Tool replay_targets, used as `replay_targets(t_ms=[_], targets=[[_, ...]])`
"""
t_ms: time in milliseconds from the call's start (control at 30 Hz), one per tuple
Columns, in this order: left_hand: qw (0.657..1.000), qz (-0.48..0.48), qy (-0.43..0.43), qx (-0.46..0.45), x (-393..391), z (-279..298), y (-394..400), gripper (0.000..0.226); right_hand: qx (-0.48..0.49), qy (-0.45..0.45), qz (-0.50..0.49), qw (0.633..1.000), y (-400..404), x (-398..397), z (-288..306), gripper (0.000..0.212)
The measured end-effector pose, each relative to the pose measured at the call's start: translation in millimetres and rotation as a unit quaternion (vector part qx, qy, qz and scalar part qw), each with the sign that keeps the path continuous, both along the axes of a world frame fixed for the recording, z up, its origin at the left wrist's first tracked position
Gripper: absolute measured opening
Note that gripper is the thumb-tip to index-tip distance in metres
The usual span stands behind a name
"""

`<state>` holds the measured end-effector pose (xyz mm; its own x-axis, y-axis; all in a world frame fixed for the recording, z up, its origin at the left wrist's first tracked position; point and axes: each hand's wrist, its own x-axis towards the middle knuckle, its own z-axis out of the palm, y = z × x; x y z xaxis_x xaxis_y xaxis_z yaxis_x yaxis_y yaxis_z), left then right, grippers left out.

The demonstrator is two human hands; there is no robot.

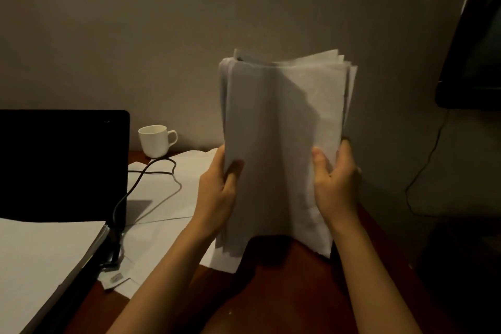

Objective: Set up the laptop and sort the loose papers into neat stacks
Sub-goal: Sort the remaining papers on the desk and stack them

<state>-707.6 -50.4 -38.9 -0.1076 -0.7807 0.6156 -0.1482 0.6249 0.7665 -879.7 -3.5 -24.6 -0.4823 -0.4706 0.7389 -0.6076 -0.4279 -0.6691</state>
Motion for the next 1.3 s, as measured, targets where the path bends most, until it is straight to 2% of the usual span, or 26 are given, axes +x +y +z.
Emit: replay_targets(t_ms=[133, 200, 233, 333, 500, 567, 600, 633, 667, 700, 733, 767, 800, 833, 1000, 1067, 1133, 1233, 1300], targets=[[0.981, -0.036, 0.095, 0.165, 3.2, -14.8, -1.9, 0.05, 0.0, -0.151, 0.044, 0.988, -5.1, -9.5, -10.5, 0.014], [0.97, -0.038, 0.094, 0.219, 3.9, -26.4, -2.3, 0.055, 0.024, -0.217, 0.09, 0.972, -9.4, -14.5, -23.8, 0.015], [0.969, -0.04, 0.089, 0.228, 2.7, -32.1, -2.0, 0.048, 0.051, -0.226, 0.1, 0.968, -10.9, -16.2, -32.3, 0.015], [0.972, -0.047, 0.084, 0.214, -2.0, -45.0, -1.7, 0.023, 0.127, -0.216, 0.108, 0.962, -11.8, -21.6, -49.8, 0.009], [0.991, 0.007, 0.018, 0.135, -5.4, -47.7, -5.1, 0.012, 0.16, -0.173, 0.066, 0.97, -15.1, -24.3, -47.7, 0.002], [0.993, 0.031, 0.019, 0.114, -2.9, -40.2, -5.3, 0.008, 0.155, -0.196, 0.036, 0.968, -17.7, -23.6, -49.1, 0.014], [0.993, 0.054, 0.003, 0.103, 0.8, -38.7, -7.7, 0.018, 0.154, -0.211, 0.021, 0.965, -19.2, -24.1, -50.9, 0.02], [0.99, 0.088, -0.048, 0.1, 6.8, -38.7, -12.4, 0.03, 0.157, -0.225, 0.005, 0.962, -20.8, -25.1, -52.9, 0.024], [0.973, 0.137, -0.158, 0.099, 13.9, -39.9, -17.5, 0.041, 0.163, -0.237, -0.008, 0.958, -21.9, -26.1, -55.1, 0.027], [0.925, 0.19, -0.313, 0.1, 21.0, -43.6, -22.9, 0.044, 0.171, -0.252, -0.019, 0.952, -23.4, -27.0, -57.8, 0.028], [0.856, 0.224, -0.454, 0.102, 27.5, -48.9, -26.8, 0.042, 0.185, -0.265, -0.027, 0.946, -24.5, -27.9, -60.9, 0.028], [0.801, 0.23, -0.541, 0.11, 32.5, -54.1, -29.2, 0.037, 0.203, -0.276, -0.034, 0.939, -25.4, -28.2, -63.8, 0.028], [0.776, 0.228, -0.575, 0.12, 35.9, -58.0, -30.9, 0.034, 0.224, -0.283, -0.04, 0.932, -25.6, -27.9, -66.4, 0.027], [0.772, 0.231, -0.578, 0.125, 39.2, -62.8, -33.8, 0.034, 0.243, -0.288, -0.04, 0.925, -25.4, -27.8, -69.2, 0.027], [0.785, 0.285, -0.534, 0.132, 58.7, -72.0, -62.7, 0.039, 0.289, -0.317, -0.007, 0.903, -21.8, -28.1, -68.8, 0.025], [0.802, 0.271, -0.516, 0.133, 65.2, -74.8, -69.8, 0.033, 0.305, -0.31, 0.01, 0.9, -21.1, -26.0, -66.6, 0.026], [0.832, 0.231, -0.485, 0.139, 72.3, -74.3, -71.5, 0.031, 0.313, -0.3, 0.026, 0.901, -21.2, -22.6, -64.1, 0.026], [0.874, 0.181, -0.414, 0.176, 83.3, -69.7, -68.0, 0.06, 0.315, -0.296, 0.04, 0.901, -21.5, -20.7, -61.3, 0.027], [0.862, 0.172, -0.437, 0.192, 86.0, -70.2, -65.8, 0.073, 0.316, -0.294, 0.041, 0.901, -21.3, -19.6, -59.4, 0.029]])
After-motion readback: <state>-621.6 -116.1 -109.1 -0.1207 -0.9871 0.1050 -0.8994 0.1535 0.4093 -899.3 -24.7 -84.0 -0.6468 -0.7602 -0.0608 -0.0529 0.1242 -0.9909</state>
